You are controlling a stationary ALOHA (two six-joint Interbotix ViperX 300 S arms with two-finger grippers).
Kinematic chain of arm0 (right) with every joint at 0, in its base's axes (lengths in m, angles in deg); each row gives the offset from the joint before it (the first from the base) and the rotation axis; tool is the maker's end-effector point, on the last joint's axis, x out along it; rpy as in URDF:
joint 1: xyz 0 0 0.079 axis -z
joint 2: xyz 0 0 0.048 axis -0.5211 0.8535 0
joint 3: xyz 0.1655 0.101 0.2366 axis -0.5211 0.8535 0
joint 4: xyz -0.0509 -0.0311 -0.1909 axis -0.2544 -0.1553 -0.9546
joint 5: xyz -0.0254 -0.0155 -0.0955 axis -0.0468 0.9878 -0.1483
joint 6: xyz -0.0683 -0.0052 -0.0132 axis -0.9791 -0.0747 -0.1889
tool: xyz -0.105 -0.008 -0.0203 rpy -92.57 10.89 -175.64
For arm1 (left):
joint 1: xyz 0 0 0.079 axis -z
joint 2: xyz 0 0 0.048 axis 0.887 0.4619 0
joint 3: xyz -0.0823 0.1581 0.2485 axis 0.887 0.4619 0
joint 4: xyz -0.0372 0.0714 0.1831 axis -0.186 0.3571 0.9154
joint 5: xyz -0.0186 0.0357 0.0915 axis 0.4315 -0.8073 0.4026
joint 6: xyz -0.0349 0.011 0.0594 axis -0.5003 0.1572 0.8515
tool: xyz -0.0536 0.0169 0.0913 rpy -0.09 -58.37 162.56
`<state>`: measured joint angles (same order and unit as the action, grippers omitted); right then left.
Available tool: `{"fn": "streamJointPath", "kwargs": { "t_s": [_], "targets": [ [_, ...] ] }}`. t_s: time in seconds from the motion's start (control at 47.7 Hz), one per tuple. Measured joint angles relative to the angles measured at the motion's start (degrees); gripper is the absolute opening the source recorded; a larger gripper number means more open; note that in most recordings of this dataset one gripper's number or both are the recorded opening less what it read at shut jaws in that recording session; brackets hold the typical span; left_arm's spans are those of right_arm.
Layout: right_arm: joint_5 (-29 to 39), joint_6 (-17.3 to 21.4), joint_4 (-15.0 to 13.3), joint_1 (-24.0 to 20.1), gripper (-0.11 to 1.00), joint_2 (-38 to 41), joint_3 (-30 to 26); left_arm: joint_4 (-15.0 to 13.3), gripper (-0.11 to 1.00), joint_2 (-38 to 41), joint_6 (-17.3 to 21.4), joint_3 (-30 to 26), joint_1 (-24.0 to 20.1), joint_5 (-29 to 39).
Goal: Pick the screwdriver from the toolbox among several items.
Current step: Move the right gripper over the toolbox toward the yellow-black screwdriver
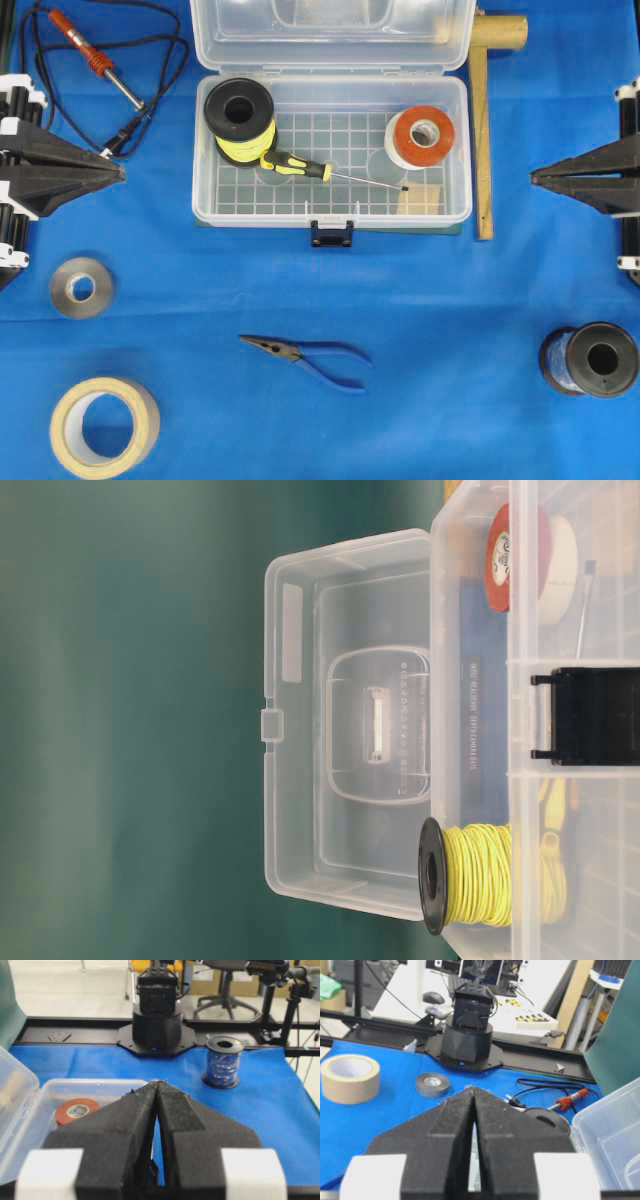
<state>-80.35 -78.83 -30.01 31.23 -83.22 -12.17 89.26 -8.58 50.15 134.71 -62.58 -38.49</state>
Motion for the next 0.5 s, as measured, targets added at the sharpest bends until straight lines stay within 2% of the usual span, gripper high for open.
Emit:
{"fn": "streamJointPath", "kwargs": {
  "t_s": [0.147,0.315,0.504],
  "targets": [
    [3.3,0.5,0.0,0.0,0.00,1.6,-2.1,-1.3,0.00,0.4,0.0,0.0,0.1,0.1],
    [13.4,2.6,0.1,0.8,0.00,8.6,-11.6,-1.7,0.00,0.4,-0.4,0.0,0.1,0.1],
    [25.1,7.0,0.2,4.2,0.00,19.6,-23.8,-1.7,0.00,0.4,-0.4,0.0,0.1,0.0]
  ]
}}
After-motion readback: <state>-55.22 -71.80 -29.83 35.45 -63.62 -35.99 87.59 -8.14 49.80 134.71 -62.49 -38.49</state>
